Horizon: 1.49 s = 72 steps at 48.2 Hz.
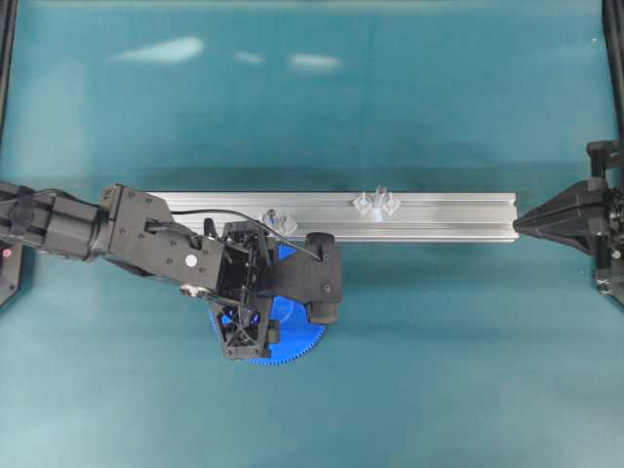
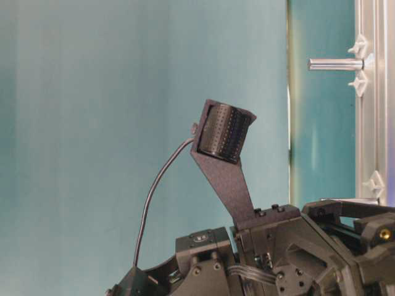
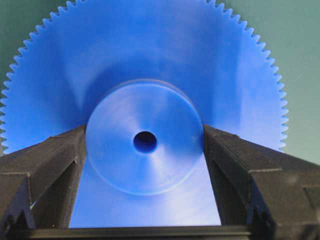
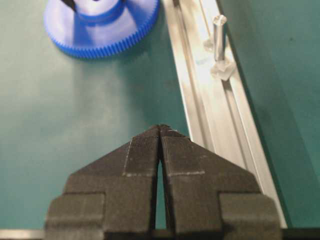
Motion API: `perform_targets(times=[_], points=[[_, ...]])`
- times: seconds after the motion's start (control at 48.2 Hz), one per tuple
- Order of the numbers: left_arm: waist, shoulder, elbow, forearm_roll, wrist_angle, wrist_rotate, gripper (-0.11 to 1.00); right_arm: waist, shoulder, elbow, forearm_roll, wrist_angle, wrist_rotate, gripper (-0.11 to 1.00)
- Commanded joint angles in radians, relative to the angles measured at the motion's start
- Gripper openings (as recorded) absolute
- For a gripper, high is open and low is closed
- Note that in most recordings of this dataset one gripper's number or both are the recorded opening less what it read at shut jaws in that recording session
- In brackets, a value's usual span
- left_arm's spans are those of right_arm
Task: Insert the large gear onto the shaft.
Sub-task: 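Close the left gripper on the blue gear's hub, then lift the gear and carry it over the right metal shaft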
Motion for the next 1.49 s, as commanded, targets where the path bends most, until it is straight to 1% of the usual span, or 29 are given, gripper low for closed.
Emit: perform_targets(times=[0.0, 0.145, 0.311, 0.415, 0.539, 0.643, 0.768, 0.83, 0.934, 1.1, 1.328, 1.473], points=[[0.0, -0.021, -0.025, -0.006, -0.003, 0.0, 0.76, -0.002, 0.006, -0.011, -0.002, -0.008, 0.011, 0.05], [-0.002, -0.046, -0.058, -0.005, 0.035, 0.0, 0.76, -0.002, 0.006, -0.011, 0.0, -0.009, 0.011, 0.05], [-0.002, -0.061, -0.106, -0.005, 0.143, 0.003, 0.76, -0.003, 0.006, -0.011, 0.0, -0.009, 0.011, 0.05], [-0.002, -0.072, -0.133, -0.006, 0.186, 0.006, 0.76, -0.003, 0.006, -0.009, 0.0, -0.009, 0.011, 0.05], [-0.002, -0.086, -0.164, -0.005, 0.201, 0.044, 0.76, -0.002, 0.008, -0.009, 0.0, -0.009, 0.011, 0.05], [0.0, -0.1, -0.213, -0.005, 0.225, 0.083, 0.76, -0.003, 0.006, -0.009, -0.002, -0.009, 0.011, 0.05], [0.009, -0.1, -0.275, -0.005, 0.31, 0.127, 0.76, -0.003, 0.006, -0.009, 0.0, -0.011, 0.011, 0.05], [0.015, -0.097, -0.299, -0.005, 0.359, 0.141, 0.76, -0.003, 0.006, -0.011, 0.0, -0.009, 0.011, 0.05], [0.028, -0.095, -0.345, -0.005, 0.403, 0.16, 0.76, -0.003, 0.008, -0.009, 0.0, -0.011, 0.011, 0.05], [0.048, -0.1, -0.41, -0.005, 0.414, 0.19, 0.76, -0.003, 0.006, -0.009, 0.0, -0.011, 0.011, 0.05], [0.11, -0.095, -0.43, -0.005, 0.417, 0.209, 0.76, -0.003, -0.002, -0.008, 0.0, -0.011, 0.011, 0.05], [0.155, -0.092, -0.445, -0.005, 0.411, 0.249, 0.76, -0.005, -0.018, -0.005, 0.0, -0.009, 0.011, 0.05]])
